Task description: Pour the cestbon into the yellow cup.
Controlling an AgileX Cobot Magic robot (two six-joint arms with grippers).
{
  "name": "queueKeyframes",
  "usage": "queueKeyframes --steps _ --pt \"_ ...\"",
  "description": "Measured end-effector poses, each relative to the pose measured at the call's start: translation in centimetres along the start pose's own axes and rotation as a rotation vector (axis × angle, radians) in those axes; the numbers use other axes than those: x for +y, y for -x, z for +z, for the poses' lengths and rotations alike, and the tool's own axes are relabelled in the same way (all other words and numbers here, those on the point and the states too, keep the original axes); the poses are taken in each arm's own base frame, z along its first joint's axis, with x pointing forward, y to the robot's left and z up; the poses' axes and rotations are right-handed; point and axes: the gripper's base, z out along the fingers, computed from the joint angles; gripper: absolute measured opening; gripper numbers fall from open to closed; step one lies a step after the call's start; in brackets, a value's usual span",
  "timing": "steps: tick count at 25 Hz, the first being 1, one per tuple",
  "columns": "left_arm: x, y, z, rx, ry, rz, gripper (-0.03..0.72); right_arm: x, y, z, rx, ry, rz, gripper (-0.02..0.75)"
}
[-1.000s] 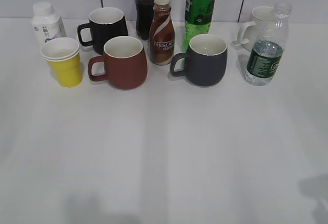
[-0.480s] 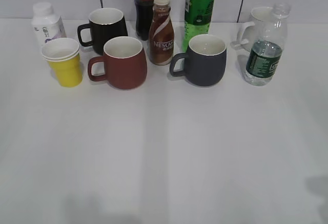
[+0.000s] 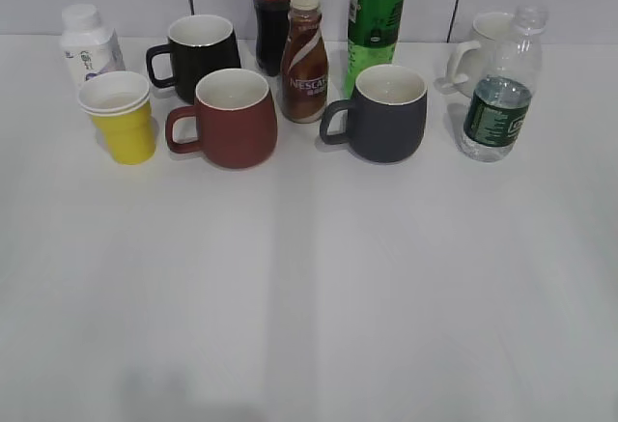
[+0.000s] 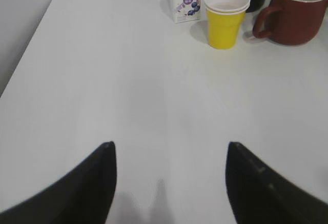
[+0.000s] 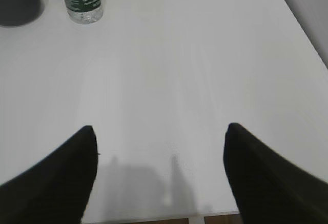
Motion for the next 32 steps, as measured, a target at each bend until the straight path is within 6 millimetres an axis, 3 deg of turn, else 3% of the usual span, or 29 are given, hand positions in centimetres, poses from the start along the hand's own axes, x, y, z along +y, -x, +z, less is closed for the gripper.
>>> queueKeyframes --steps 32 --pt "0.00 0.00 0.00 0.000 0.000 0.001 0.442 -0.05 0.00 0.00 -0.003 0.072 -0.033 0.573"
